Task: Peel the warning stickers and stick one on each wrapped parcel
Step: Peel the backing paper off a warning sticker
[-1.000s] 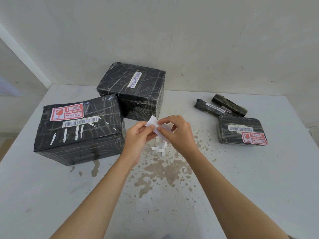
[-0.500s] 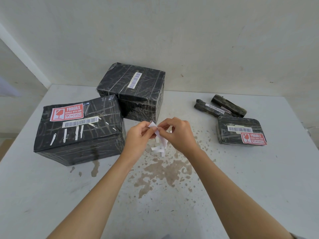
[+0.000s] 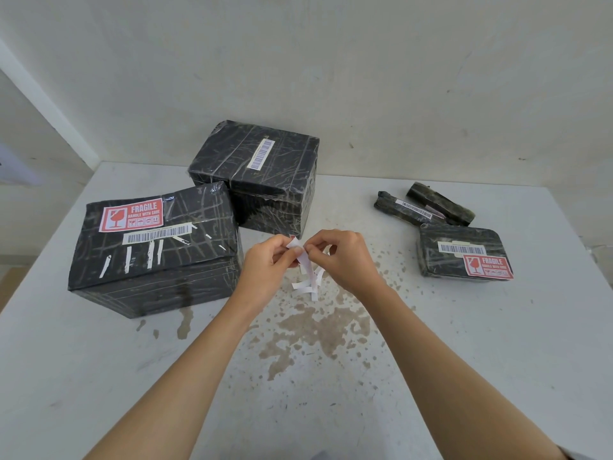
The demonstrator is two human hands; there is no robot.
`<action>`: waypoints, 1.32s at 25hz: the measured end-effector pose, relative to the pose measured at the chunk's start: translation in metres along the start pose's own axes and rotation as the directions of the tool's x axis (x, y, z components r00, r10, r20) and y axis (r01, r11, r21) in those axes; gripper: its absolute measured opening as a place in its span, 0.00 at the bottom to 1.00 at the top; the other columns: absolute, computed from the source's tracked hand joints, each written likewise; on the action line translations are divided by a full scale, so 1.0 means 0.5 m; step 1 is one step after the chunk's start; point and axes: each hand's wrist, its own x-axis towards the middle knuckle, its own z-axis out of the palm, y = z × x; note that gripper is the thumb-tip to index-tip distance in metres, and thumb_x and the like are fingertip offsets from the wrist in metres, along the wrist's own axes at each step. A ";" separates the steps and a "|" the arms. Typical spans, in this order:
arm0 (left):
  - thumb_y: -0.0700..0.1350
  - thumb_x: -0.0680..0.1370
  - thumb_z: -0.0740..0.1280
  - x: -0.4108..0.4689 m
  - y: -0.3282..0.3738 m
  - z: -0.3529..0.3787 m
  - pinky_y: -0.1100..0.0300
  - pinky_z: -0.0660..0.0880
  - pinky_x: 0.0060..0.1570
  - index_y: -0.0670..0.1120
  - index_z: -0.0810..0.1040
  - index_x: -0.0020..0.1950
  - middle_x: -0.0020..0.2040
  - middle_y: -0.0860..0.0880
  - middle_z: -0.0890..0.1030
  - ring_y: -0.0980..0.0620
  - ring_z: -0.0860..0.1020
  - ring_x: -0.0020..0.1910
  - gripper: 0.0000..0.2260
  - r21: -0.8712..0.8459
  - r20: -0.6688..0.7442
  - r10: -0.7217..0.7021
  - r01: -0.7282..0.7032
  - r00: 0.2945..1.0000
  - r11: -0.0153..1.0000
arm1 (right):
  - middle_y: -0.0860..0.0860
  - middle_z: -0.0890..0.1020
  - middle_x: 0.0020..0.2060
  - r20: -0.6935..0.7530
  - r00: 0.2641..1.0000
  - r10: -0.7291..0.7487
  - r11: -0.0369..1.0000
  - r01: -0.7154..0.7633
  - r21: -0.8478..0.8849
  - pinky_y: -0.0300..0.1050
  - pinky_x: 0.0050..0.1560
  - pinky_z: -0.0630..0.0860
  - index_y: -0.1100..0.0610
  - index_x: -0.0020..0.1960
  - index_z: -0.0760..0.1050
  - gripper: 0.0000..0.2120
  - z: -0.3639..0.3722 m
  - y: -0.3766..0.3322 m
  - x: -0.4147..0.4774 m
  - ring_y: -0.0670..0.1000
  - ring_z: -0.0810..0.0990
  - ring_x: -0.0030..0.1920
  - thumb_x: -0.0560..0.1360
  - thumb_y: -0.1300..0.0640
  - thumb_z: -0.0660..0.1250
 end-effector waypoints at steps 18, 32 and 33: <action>0.42 0.78 0.66 -0.012 -0.004 0.010 0.55 0.79 0.53 0.40 0.80 0.47 0.43 0.48 0.85 0.56 0.83 0.44 0.06 0.007 -0.012 0.020 -0.020 1.000 1.000 | 0.46 0.83 0.34 -0.015 1.000 0.020 0.999 -0.020 0.026 0.28 0.37 0.70 0.58 0.42 0.82 0.04 0.001 0.002 -0.012 0.40 0.78 0.37 0.72 0.60 0.69; 0.40 0.79 0.63 -0.013 -0.012 0.036 0.60 0.79 0.50 0.39 0.77 0.50 0.47 0.45 0.84 0.50 0.83 0.47 0.06 -0.232 -0.108 -0.142 0.114 0.984 0.966 | 0.50 0.80 0.38 -0.244 0.881 0.406 0.901 -0.342 0.266 0.32 0.37 0.71 0.59 0.44 0.76 0.06 0.021 0.018 -0.004 0.46 0.76 0.38 0.77 0.61 0.61; 0.39 0.80 0.63 -0.012 -0.014 0.040 0.61 0.79 0.48 0.38 0.77 0.50 0.48 0.44 0.83 0.50 0.83 0.48 0.06 -0.312 -0.125 -0.204 0.157 0.971 0.937 | 0.52 0.81 0.40 -0.263 0.839 0.477 0.862 -0.387 0.327 0.36 0.37 0.71 0.60 0.45 0.76 0.06 0.018 0.025 -0.002 0.47 0.75 0.37 0.77 0.61 0.60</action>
